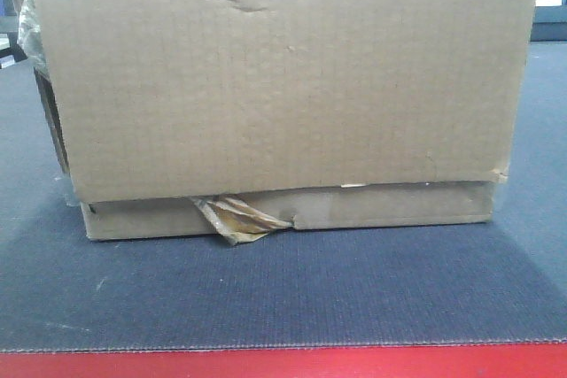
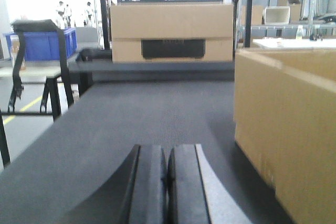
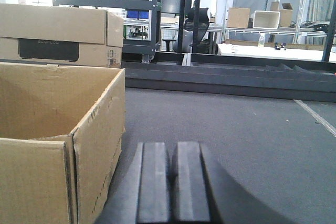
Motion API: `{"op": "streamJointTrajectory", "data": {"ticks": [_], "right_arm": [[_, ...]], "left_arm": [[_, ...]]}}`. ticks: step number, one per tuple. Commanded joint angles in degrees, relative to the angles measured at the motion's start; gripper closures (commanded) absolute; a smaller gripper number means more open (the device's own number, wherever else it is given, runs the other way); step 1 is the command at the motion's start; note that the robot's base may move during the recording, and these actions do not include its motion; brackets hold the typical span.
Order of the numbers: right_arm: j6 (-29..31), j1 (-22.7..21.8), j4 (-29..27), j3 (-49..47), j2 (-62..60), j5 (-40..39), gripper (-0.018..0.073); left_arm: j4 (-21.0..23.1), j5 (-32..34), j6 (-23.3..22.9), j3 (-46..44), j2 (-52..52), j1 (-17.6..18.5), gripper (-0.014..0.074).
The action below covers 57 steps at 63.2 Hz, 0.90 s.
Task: Grab carton from right shelf to conveyor
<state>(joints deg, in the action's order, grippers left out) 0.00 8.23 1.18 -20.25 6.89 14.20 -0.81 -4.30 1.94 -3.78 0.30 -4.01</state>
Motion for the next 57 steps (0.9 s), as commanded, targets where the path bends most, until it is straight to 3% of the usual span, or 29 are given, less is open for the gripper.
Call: {"op": "streamJointTrajectory", "data": {"ticks": [1, 4, 10, 57], "right_arm": [[0.00, -0.35, 0.17, 0.03, -0.32, -1.40, 0.0625], [0.00, -0.35, 0.17, 0.03, -0.32, -1.40, 0.0625], [0.00, -0.35, 0.17, 0.03, -0.32, -1.40, 0.0625], [0.00, -0.35, 0.17, 0.03, -0.32, -1.40, 0.0625]], "left_arm": [[0.45, 5.46, 0.50, 3.70, -0.30, -0.25, 0.0594], [0.45, 7.47, 0.50, 3.78, -0.30, -0.25, 0.0594], [0.81, 3.45, 0.50, 3.78, -0.30, -0.25, 0.0594], [0.81, 3.79, 0.50, 3.78, -0.30, -0.25, 0.0594]]}}
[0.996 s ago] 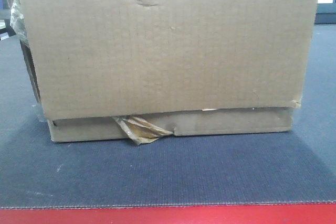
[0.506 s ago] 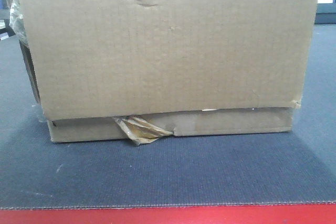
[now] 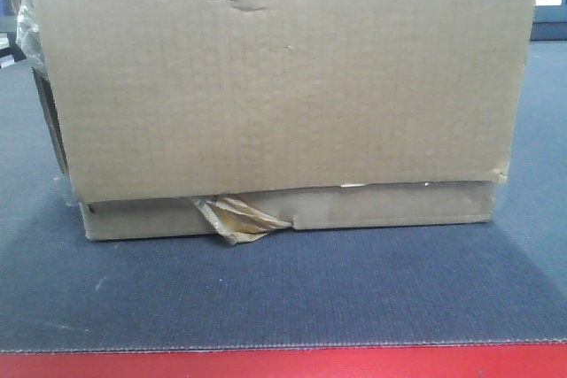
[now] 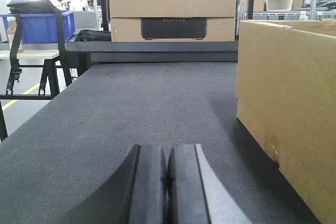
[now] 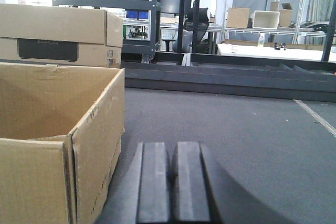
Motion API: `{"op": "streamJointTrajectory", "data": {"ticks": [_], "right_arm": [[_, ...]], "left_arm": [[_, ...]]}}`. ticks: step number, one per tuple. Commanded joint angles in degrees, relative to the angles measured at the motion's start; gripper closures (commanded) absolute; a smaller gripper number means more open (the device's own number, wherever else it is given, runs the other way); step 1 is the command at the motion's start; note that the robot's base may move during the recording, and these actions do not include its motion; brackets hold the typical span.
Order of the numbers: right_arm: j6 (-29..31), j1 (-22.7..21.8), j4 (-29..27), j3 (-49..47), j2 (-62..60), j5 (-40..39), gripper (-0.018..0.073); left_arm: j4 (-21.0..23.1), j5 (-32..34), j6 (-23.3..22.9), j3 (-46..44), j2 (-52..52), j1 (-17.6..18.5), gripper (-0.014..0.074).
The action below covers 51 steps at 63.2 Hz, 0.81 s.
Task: Grab carton from right shelf to conveyor
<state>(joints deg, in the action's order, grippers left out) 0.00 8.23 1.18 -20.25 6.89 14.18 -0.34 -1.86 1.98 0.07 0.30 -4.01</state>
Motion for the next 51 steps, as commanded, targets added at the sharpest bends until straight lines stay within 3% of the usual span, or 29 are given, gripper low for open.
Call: {"op": "streamJointTrajectory", "data": {"ticks": [1, 17, 30, 51], "right_arm": [[0.00, -0.35, 0.17, 0.03, -0.32, -1.38, 0.0625], [0.00, -1.34, 2.23, 0.53, -0.32, -0.72, 0.0625], [4.24, -6.95, -4.10, 5.16, -0.32, -3.34, 0.0625], [4.46, -7.47, -5.86, 19.81, -6.89, -10.89, 0.0625]], "left_arm": [[0.34, 1.34, 0.46, -0.07, -0.30, -0.25, 0.0594], [0.34, 1.34, 0.46, -0.07, -0.30, -0.25, 0.0594], [0.34, 1.34, 0.46, -0.07, -0.30, -0.25, 0.0594], [0.34, 1.34, 0.46, -0.07, -0.30, -0.25, 0.0594]]}}
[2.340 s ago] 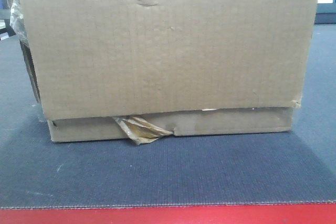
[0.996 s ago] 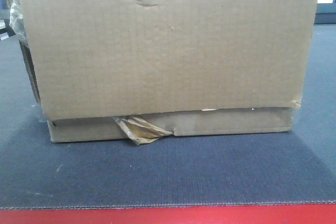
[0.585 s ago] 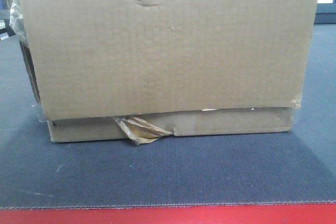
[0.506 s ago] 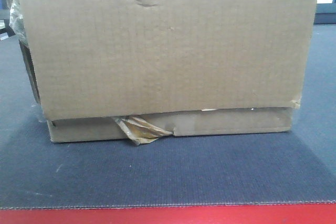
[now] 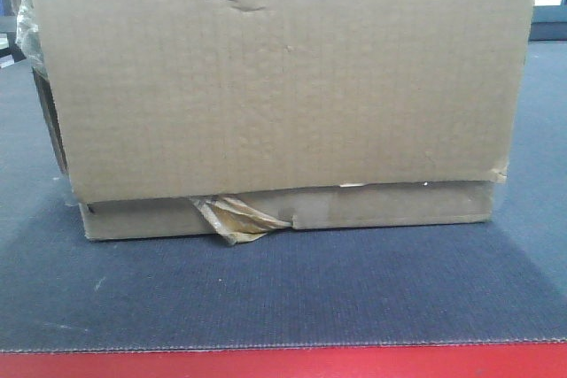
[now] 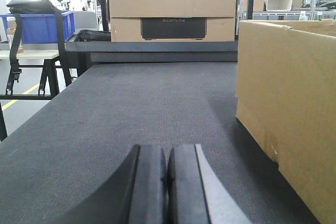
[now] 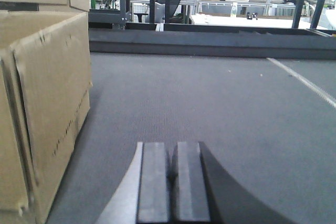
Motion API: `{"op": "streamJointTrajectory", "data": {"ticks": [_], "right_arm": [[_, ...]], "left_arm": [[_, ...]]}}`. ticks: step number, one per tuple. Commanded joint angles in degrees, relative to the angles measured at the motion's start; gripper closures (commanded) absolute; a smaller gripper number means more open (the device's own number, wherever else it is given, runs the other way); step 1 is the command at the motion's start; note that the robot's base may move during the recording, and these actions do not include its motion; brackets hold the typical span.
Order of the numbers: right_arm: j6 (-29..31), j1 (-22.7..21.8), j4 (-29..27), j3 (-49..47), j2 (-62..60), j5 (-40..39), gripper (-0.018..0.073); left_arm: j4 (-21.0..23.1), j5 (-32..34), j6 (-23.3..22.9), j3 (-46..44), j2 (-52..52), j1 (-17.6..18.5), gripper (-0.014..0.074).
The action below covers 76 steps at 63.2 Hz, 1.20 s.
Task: Grab carton from right shelf to conveyor
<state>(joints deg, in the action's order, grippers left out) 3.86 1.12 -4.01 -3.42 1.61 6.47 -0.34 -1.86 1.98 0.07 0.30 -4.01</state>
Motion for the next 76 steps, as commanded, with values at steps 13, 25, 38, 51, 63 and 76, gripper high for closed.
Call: {"op": "streamJointTrajectory", "data": {"ticks": [13, 25, 38, 51, 63, 76], "right_arm": [[0.60, -0.36, -0.78, 3.42, -1.61, -3.78, 0.0625], [0.60, -0.36, -0.78, 3.42, -1.61, -4.04, 0.0625], [0.60, -0.36, -0.78, 3.42, -1.61, -4.04, 0.0625], [0.60, -0.36, -0.78, 3.42, -1.61, -4.17, 0.0625], [0.60, -0.36, -0.78, 3.42, -1.61, -4.17, 0.0625], [0.60, -0.36, -0.78, 3.42, -1.61, -4.17, 0.0625]], "left_arm": [[0.34, 1.34, 0.46, -0.07, -0.30, -0.25, 0.0594], [0.34, 1.34, 0.46, -0.07, -0.30, -0.25, 0.0594], [0.34, 1.34, 0.46, -0.07, -0.30, -0.25, 0.0594], [0.34, 1.34, 0.46, -0.07, -0.30, -0.25, 0.0594], [0.34, 1.34, 0.46, -0.07, -0.30, -0.25, 0.0594], [0.34, 1.34, 0.46, -0.07, -0.30, -0.25, 0.0594]]}}
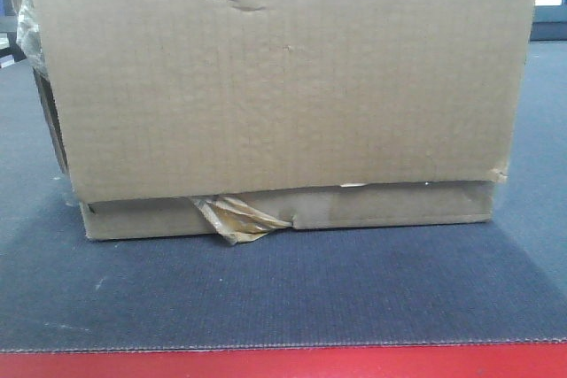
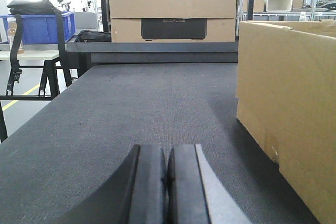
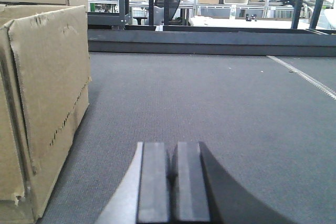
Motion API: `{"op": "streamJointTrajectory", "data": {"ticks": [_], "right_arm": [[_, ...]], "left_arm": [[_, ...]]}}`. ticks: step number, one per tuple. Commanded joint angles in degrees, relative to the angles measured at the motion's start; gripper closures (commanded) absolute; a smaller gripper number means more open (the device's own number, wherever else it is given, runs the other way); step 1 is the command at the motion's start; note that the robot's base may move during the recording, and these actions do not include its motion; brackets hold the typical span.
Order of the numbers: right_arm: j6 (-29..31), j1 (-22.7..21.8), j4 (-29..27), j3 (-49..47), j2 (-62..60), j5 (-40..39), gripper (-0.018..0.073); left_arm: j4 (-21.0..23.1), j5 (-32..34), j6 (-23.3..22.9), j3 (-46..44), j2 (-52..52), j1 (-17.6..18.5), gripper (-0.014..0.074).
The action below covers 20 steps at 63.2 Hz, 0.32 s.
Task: Grab carton from right shelf to conveyor
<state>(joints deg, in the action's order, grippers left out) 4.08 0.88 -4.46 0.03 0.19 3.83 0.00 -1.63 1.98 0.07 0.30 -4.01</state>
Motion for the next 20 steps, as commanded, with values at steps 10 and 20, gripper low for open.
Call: {"op": "streamJointTrajectory", "data": {"ticks": [10, 20], "right_arm": [[0.38, -0.12, -0.33, -0.03, -0.19, -1.53, 0.0625], [0.38, -0.12, -0.33, -0.03, -0.19, -1.53, 0.0625]], "left_arm": [[0.00, 1.12, 0.46, -0.07, -0.30, -0.25, 0.0594], [0.00, 1.12, 0.46, -0.07, -0.30, -0.25, 0.0594]]}}
